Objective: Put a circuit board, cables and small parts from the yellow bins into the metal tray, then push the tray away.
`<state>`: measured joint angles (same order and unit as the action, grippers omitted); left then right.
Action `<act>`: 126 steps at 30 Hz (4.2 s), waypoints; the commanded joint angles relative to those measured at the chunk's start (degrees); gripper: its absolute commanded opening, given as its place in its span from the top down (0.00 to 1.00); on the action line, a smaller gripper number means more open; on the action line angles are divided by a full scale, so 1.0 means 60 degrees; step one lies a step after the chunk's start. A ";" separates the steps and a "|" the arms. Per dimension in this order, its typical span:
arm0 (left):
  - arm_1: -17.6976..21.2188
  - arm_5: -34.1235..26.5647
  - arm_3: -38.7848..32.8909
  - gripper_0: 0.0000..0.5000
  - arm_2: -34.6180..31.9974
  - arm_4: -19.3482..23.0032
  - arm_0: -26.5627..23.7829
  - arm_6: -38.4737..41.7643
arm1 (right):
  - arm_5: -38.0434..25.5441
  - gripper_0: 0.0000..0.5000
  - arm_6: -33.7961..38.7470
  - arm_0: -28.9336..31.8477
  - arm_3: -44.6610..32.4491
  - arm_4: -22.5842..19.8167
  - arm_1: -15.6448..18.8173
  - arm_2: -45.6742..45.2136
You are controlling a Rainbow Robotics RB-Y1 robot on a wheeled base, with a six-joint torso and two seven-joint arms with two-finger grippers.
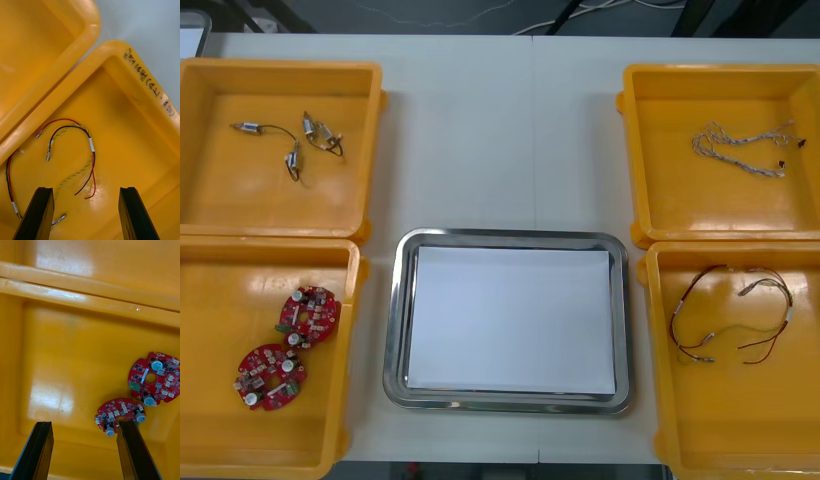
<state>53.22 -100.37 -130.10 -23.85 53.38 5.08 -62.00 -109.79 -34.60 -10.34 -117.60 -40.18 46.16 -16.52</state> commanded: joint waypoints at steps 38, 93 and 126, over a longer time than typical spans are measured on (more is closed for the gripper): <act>-0.3187 0.2929 -0.0334 0.00 0.0693 -0.1837 0.3020 -0.3466 | 0.1570 0.00 0.0640 0.0699 0.2388 0.0192 -0.1747 -0.0001; -0.4725 0.4482 -0.0319 0.00 0.2055 -0.4107 0.4060 -0.3715 | 0.3050 0.00 0.0010 0.1504 0.2388 0.0822 -0.2406 0.0658; -0.5032 0.4862 -0.0304 0.27 0.2583 -0.5147 0.4485 -0.3773 | 0.1995 1.00 -0.0136 0.1255 0.1304 0.0925 -0.2157 0.0423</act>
<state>23.98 -71.96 -130.76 -9.31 23.17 29.67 -79.48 -95.82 -32.42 -2.62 -106.09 -35.12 32.26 -13.21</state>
